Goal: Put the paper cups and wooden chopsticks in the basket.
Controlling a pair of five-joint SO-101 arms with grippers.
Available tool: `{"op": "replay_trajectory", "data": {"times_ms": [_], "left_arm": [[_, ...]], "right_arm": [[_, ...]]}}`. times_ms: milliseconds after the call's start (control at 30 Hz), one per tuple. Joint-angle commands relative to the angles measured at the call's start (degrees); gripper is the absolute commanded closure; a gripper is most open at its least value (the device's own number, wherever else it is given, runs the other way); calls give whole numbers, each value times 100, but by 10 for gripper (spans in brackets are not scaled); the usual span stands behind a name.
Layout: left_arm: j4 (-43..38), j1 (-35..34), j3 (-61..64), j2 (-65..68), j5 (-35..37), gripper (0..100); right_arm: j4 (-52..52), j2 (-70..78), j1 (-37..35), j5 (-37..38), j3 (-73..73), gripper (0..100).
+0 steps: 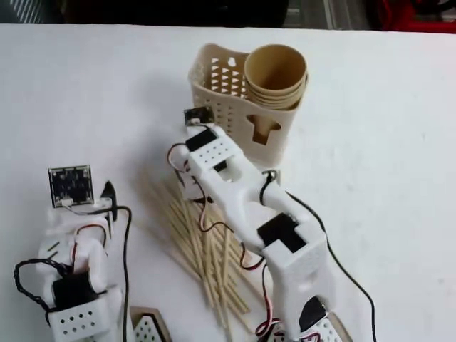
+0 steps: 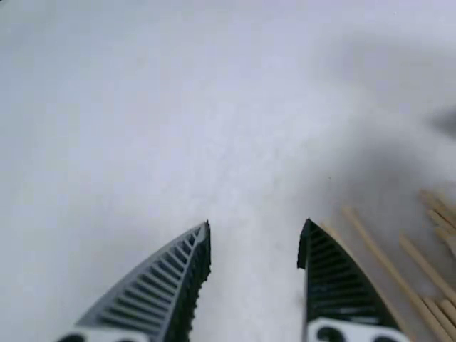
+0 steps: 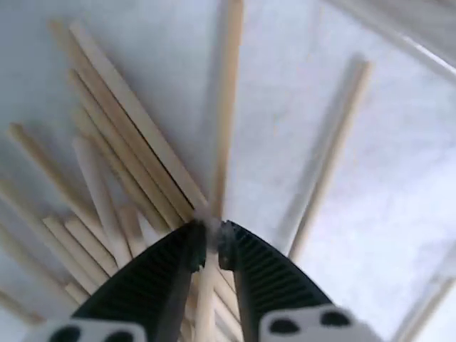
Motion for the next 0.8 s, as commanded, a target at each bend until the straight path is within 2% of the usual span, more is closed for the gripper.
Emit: {"op": "replay_trajectory", "data": {"times_ms": [0,200,467,667,767], "left_arm": [[-141,-22,-70,-66,35,790],[-220,-22,-53,-66,35,790],[-220,-22,-53,-66,35,791],[-220,-22,-53,-66,35,791],[-220,-22,-53,-66,35,791]], "right_arm": [[435,13,-198,44,-44,979],[1059,-295,-444,44,-53,981],[1640,-1578,-804,44,-44,981],[1552,-2668,-875,62,-97,981],[1385,-3152,-760,457,-360,981]]}}
